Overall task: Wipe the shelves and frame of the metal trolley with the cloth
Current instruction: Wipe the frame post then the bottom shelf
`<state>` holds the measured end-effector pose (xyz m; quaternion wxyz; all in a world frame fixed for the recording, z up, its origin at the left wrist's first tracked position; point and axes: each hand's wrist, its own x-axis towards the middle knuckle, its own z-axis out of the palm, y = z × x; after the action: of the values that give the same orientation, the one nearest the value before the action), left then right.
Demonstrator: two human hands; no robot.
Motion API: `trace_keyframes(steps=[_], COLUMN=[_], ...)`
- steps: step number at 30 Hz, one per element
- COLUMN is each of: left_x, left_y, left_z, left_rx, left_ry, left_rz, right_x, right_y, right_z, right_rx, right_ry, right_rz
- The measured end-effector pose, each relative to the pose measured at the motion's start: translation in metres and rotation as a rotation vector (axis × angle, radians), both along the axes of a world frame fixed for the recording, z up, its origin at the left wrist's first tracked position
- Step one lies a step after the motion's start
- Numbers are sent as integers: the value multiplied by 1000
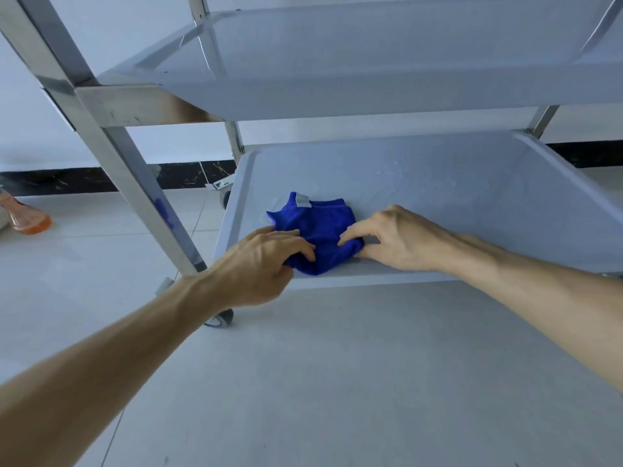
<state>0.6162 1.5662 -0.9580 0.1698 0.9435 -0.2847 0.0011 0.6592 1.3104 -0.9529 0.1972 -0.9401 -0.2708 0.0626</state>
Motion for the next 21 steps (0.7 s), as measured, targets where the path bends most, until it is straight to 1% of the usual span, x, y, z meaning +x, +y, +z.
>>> trace_keyframes(steps=[2, 5, 6, 7, 8, 10, 12, 14, 17, 19, 21], left_x=[-19, -47, -51, -51, -48, -38, -23, -6, 14, 15, 10], left_y=[-1, 2, 2, 0, -5, -20, -43, -71, -100, -99, -79], left_z=[-2, -7, -6, -4, -1, 4, 6, -1, -21, -35, -40], left_rx=[77, 202, 227, 211, 171, 111, 133, 215, 285, 320, 342], left_ry=[-56, -89, -107, -134, -164, -238, -259, -182, -16, -21, -107], left_rz=[-50, -86, -81, -60, -24, 46, 84, 112, 161, 168, 152], right_x=[-16, -43, -46, -46, -43, -29, -14, -3, 4, 4, 4], right_y=[-6, -18, -20, -21, -20, -20, -23, -29, -38, -40, -42], right_z=[-5, -13, -12, -9, -6, -3, -6, -16, -37, -48, -55], right_rx=[9, 70, 75, 91, 128, 229, 261, 179, -36, -96, -85], right_ry=[-3, 2, 23, 41, 46, -19, -105, -108, -133, -191, -244], right_rz=[37, 77, 82, 73, 45, -76, -214, -290, -296, -282, -279])
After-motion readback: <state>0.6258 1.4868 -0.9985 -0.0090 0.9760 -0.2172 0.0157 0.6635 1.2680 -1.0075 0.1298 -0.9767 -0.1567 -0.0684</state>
